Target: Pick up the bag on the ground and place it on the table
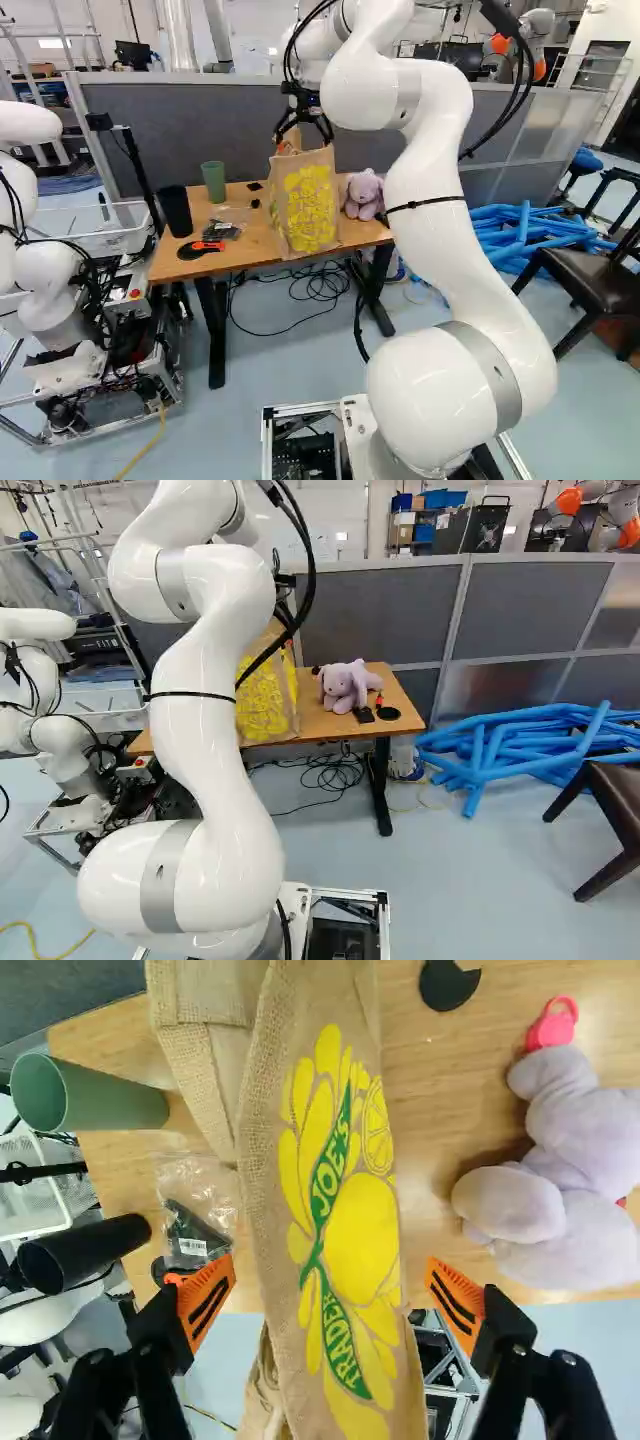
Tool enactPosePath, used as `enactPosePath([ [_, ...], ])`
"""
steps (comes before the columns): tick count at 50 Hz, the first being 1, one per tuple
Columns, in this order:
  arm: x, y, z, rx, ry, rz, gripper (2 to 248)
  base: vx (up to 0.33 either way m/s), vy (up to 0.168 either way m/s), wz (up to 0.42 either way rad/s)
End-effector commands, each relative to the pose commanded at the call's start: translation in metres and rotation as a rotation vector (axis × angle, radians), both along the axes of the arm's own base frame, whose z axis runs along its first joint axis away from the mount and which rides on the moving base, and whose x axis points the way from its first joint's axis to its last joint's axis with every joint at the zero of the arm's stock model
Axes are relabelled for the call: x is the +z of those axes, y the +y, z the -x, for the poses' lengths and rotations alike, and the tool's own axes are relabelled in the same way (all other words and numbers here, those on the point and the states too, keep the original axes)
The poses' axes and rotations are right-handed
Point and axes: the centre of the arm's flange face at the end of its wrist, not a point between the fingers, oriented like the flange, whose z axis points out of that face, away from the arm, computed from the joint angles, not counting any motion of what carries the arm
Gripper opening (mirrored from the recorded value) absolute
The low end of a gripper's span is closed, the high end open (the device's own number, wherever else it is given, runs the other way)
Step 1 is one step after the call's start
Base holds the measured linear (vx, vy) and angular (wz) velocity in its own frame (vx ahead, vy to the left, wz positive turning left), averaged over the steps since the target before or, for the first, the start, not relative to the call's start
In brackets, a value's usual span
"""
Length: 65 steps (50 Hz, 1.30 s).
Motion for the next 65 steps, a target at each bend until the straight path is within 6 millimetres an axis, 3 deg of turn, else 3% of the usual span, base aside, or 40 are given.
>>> enactPosePath([
  [65, 0.095, -0.003, 0.04, 0.022, -0.029, 0.014, 247, 0.0, 0.0, 0.0],
])
